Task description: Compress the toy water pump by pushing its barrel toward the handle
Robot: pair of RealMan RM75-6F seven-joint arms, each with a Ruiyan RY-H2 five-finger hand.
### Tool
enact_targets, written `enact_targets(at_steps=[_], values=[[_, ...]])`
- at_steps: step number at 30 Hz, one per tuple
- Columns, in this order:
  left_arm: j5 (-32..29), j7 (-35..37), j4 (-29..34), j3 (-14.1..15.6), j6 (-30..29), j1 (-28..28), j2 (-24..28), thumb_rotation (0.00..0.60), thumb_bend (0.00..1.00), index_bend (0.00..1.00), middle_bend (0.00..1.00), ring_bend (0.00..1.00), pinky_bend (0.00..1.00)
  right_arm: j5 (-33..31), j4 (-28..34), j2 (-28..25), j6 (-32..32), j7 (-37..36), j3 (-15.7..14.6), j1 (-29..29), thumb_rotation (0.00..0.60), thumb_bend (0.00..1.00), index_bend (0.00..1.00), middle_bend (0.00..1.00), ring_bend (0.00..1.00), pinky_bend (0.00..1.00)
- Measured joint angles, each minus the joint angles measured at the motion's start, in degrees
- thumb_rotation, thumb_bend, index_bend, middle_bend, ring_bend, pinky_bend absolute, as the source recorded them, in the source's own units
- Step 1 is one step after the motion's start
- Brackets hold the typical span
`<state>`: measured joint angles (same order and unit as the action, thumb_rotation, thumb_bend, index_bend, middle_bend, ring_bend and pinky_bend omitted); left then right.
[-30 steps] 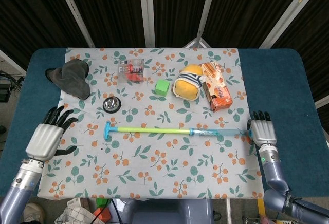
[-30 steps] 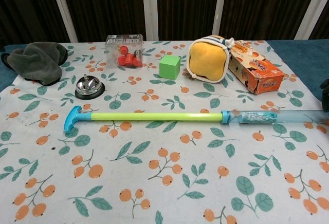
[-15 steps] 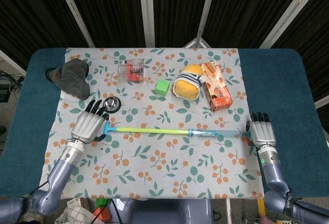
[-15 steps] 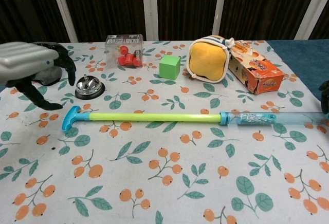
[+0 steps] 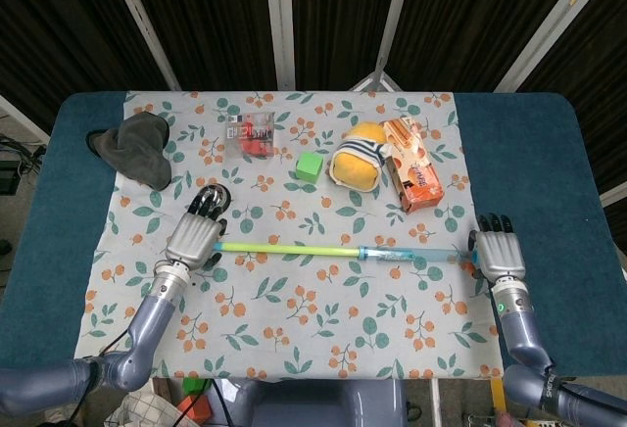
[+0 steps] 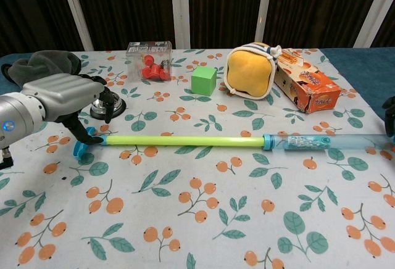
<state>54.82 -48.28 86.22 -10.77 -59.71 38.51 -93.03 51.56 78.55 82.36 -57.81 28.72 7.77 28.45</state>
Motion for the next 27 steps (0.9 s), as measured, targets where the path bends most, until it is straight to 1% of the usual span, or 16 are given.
enact_targets(at_steps=[8, 21, 27], values=[[-2.1, -1.1, -2.5, 0.7, -0.1, 1.4, -2.1, 0.600, 0.37, 0.48, 0.21, 0.00, 0.02, 0.0, 0.2, -0.2, -0.1, -0.3, -0.1, 0.0, 0.600, 0.36, 0.61, 0.15, 0.01, 0.00], [-3.7, -1.3, -5.5, 1.5, -0.8, 3.1, -4.7, 0.600, 0.37, 0.49, 0.21, 0.00, 0.02, -0.1, 0.3, -0.4, -0.1, -0.6, -0.2, 0.1, 0.600, 0.36, 0.61, 0.15, 0.01, 0.00], [-5.1, -1.6, -6.7, 2.1, -0.6, 3.7, -5.6, 0.600, 0.42, 0.51, 0.21, 0.00, 0.02, -0.3, 0.1, -0.3, -0.2, -0.6, -0.3, 0.2, 0.600, 0.36, 0.61, 0.15, 0.01, 0.00]])
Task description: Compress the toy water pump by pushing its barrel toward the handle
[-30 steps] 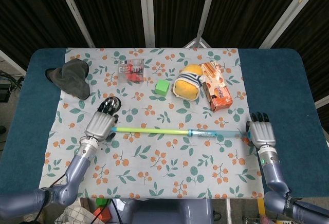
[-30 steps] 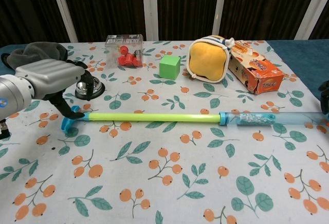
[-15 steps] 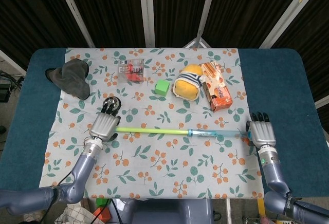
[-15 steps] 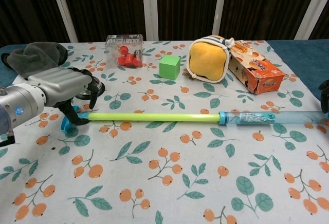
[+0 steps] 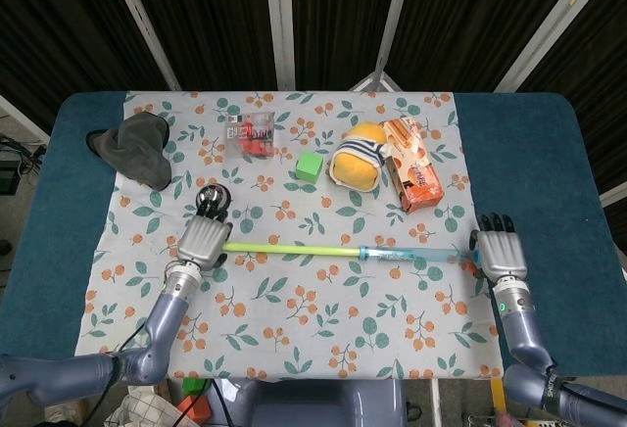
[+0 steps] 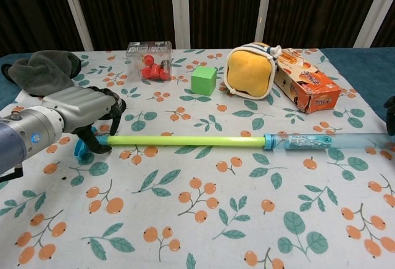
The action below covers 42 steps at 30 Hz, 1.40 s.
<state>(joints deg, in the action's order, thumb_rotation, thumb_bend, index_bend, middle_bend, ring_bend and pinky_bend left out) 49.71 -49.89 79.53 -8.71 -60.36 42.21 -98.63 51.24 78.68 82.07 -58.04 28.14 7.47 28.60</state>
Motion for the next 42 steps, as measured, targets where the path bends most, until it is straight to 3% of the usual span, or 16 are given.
enact_targets(at_steps=[11, 42], values=[[1.6, 2.0, -0.2, 0.6, -1.0, 0.1, -0.2, 0.600, 0.48, 0.60, 0.23, 0.00, 0.02, 0.3, 0.3, 0.1, -0.6, 0.4, -0.3, 0.0, 0.600, 0.36, 0.61, 0.15, 0.01, 0.00], [3.8, 0.2, 12.4, 2.1, -5.7, -0.1, 4.5, 0.600, 0.48, 0.63, 0.23, 0.00, 0.02, 2.7, 13.1, -3.6, -7.7, 3.0, 0.4, -1.0, 0.600, 0.36, 0.66, 0.17, 0.01, 0.00]])
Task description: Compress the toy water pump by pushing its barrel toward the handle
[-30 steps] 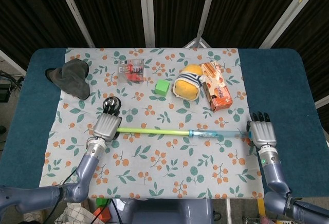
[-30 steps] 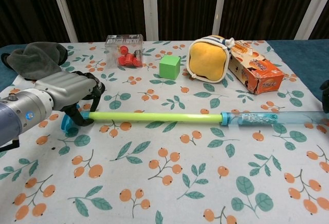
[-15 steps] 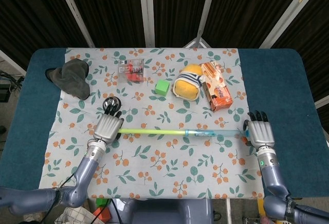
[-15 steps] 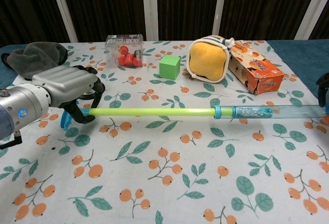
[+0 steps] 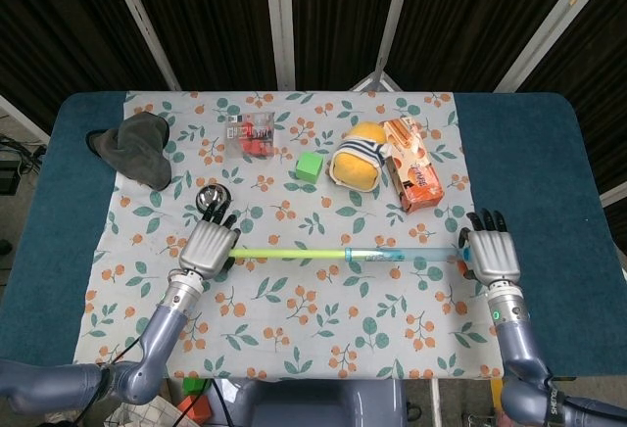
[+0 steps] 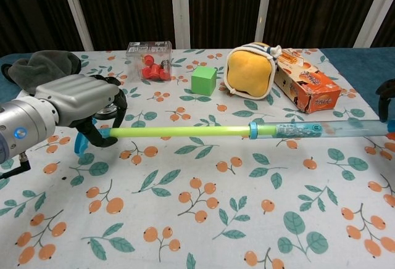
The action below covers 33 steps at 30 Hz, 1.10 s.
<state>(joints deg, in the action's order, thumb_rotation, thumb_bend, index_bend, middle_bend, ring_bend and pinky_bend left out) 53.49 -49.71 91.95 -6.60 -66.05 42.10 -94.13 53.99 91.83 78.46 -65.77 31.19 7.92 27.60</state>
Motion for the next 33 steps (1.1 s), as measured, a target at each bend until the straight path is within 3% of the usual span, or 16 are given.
enact_targets(at_steps=[21, 33], values=[[0.4, 0.3, 5.0, -0.2, -3.7, -0.8, 0.3, 0.600, 0.48, 0.64, 0.22, 0.00, 0.02, 0.0, 9.4, 2.2, -4.1, 8.8, -0.3, 2.3, 0.600, 0.36, 0.68, 0.17, 0.01, 0.00], [0.7, 0.2, 4.5, -0.7, -5.6, -0.9, -2.8, 0.600, 0.48, 0.65, 0.21, 0.00, 0.02, -0.7, 12.5, 4.5, -6.2, 12.6, -0.6, 3.6, 0.600, 0.36, 0.68, 0.17, 0.01, 0.00]])
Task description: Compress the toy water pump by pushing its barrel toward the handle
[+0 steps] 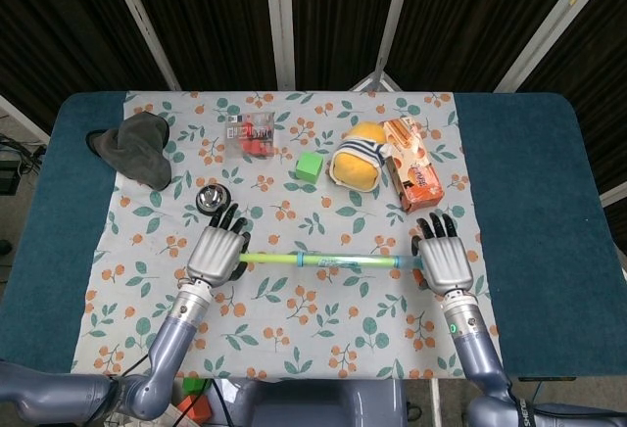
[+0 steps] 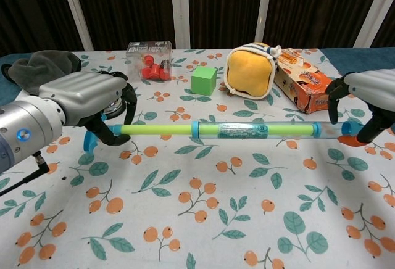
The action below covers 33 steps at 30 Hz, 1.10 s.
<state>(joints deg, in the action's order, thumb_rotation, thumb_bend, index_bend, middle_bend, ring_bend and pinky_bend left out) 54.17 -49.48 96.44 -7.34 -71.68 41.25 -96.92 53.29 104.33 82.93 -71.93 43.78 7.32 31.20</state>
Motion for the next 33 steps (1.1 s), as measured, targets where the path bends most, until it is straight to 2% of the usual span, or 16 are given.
enact_targets(at_steps=[10, 33], values=[[0.3, -1.3, -0.3, -0.5, -1.8, 0.1, -2.9, 0.600, 0.48, 0.65, 0.20, 0.00, 0.02, 0.2, 1.0, 0.5, -0.5, 0.3, -0.7, 0.2, 0.600, 0.36, 0.68, 0.17, 0.01, 0.00], [-0.3, -2.3, -0.6, -1.4, -2.5, 0.3, -5.9, 0.600, 0.45, 0.63, 0.18, 0.00, 0.02, 1.4, 3.1, 0.8, -1.3, 0.7, -1.3, 0.8, 0.600, 0.36, 0.68, 0.17, 0.01, 0.00]])
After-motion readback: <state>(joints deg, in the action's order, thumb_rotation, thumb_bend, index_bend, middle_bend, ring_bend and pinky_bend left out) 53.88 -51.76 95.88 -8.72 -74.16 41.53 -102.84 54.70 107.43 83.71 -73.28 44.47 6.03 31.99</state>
